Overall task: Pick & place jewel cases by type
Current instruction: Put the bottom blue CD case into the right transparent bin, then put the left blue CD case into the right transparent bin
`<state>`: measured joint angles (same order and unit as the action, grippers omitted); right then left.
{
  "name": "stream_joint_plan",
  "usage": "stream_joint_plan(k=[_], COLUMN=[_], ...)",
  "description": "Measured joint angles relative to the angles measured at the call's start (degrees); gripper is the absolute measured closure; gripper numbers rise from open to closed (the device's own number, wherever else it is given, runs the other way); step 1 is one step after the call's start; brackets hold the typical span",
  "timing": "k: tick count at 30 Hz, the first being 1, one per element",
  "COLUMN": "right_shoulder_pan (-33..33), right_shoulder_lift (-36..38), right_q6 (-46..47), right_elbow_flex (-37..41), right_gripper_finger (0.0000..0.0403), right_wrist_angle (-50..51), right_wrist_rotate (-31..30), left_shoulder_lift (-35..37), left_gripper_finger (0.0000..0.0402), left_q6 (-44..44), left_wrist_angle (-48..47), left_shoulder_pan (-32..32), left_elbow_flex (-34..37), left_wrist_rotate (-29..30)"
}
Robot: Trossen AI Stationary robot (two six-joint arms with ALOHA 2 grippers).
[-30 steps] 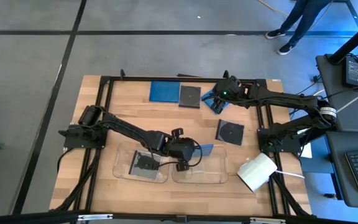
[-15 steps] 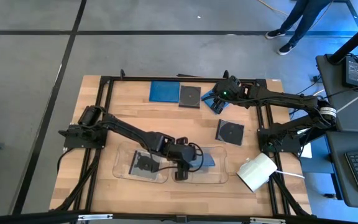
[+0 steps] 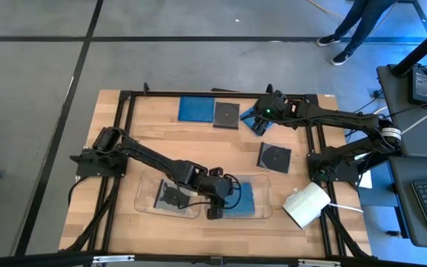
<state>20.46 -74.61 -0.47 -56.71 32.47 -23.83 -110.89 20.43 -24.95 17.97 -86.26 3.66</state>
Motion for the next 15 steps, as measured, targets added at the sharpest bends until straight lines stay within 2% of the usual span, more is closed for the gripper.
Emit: stream_joint_plan(k=[4, 10, 15], right_shoulder_pan=[0.0, 0.0, 0.0], right_shoulder_lift=[0.0, 0.0, 0.0], right_q6=[0.2, 0.3, 0.3], right_elbow_flex=[0.0, 0.0, 0.0], right_gripper_finger=[0.0204, 0.0204, 0.0204], right_wrist_angle=[0.0, 0.0, 0.0], right_wrist_rotate=[0.0, 0.0, 1.1], left_shoulder_lift=[0.0, 0.8, 3.2], left_gripper_finger=[0.0240, 0.0244, 0.0244], left_q6=[0.0, -0.1, -2.2], left_wrist_angle=[0.1, -0.3, -5.5], left_shoulder_pan=[0.0, -0.7, -3.5], left_elbow_flex=[0.0, 0.0, 0.0], left_wrist_rotate=[-2.3, -1.9, -1.8])
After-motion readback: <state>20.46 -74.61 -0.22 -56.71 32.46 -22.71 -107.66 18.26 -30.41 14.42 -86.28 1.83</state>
